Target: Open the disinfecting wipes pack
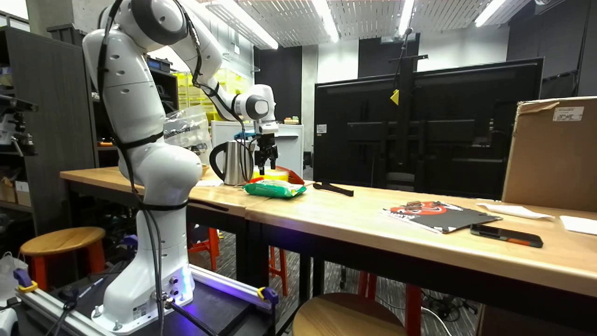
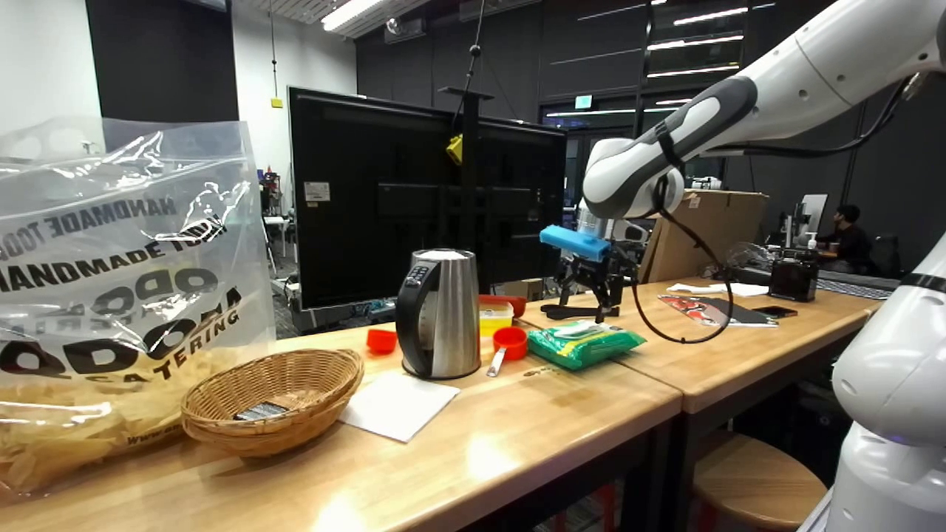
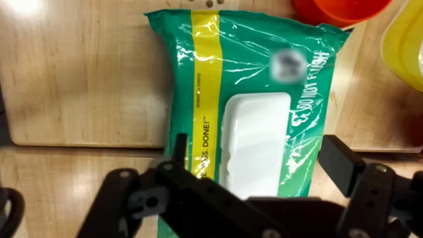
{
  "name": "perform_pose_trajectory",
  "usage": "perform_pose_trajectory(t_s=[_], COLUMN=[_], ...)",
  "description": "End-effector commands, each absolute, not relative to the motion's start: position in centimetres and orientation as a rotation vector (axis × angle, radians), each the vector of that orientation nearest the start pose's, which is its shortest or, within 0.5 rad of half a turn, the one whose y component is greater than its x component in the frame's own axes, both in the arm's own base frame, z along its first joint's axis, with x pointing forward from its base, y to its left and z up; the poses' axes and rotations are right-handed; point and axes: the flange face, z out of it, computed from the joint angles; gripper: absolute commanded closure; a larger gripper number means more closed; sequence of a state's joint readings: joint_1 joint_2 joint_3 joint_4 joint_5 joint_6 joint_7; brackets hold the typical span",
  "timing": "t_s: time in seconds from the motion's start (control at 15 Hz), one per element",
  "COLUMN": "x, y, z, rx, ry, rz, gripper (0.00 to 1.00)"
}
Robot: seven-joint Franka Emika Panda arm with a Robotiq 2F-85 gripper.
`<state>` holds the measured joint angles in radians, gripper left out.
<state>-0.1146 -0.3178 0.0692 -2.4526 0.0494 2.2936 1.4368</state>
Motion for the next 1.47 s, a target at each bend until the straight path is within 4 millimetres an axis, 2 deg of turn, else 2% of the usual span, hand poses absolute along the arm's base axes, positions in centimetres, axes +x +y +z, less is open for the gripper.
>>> perform_pose_trajectory(t_s=[0.0,0.33,1.4], x=[43.7,43.0,43.5], y=[-2.0,-2.1,-2.9], z=[42.6,41.7,40.9], rx=[-2.185,-2.185,-2.155], ry=[2.075,2.092,2.07], rz=[-0.126,-0.12,-0.251], gripper=[0.0,0.0,0.0])
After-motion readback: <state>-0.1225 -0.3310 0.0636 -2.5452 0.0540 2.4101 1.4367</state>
